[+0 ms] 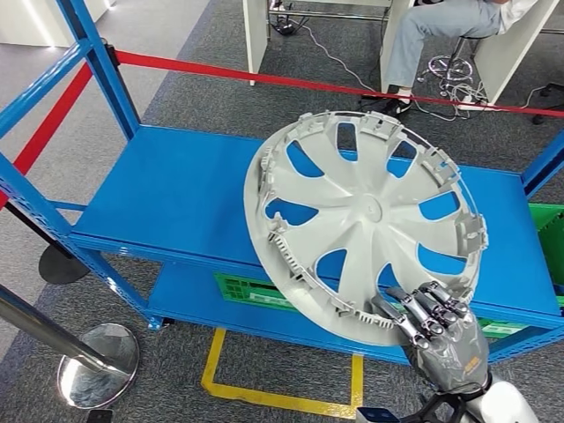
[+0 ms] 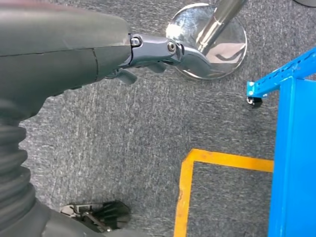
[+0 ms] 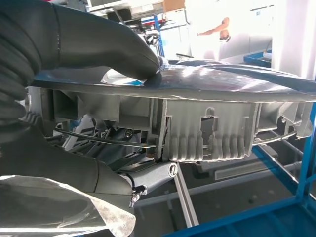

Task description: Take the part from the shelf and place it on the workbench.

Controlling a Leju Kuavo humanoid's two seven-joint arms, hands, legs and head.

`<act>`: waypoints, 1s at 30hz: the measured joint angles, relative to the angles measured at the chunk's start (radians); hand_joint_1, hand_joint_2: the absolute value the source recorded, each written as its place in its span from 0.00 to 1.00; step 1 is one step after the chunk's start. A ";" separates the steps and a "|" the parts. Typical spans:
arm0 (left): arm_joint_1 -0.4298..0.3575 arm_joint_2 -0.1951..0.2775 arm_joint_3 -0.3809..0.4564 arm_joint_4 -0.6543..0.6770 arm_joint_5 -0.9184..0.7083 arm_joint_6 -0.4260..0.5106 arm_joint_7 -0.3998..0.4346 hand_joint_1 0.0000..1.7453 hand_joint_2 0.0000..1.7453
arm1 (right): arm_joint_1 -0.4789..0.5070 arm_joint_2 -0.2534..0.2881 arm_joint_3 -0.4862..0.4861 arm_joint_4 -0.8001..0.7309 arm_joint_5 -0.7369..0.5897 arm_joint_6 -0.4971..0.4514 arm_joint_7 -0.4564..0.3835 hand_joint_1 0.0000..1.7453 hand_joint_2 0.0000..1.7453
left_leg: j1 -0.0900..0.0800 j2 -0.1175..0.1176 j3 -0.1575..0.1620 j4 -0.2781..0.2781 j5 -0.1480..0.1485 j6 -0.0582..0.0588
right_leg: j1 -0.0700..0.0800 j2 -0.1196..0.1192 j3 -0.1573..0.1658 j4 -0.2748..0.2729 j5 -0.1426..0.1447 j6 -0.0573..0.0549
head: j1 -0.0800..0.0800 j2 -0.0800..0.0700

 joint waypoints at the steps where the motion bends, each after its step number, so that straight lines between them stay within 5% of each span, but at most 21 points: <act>1: -0.002 0.000 0.000 0.007 0.000 0.000 -0.003 0.00 1.00 | 0.001 0.002 -0.002 0.000 0.000 0.000 -0.001 1.00 1.00 | 0.000 0.000 0.000 0.000 0.000 0.000 | 0.000 0.000 0.000 0.000 0.000 0.000 | 0.000 0.000; 30: -0.012 -0.001 0.002 0.046 -0.028 0.039 -0.030 0.00 1.00 | 0.017 0.034 -0.036 -0.019 0.003 0.000 -0.015 1.00 1.00 | 0.000 0.000 0.000 0.000 0.000 0.000 | 0.000 0.000 0.000 0.000 0.000 0.000 | 0.000 0.000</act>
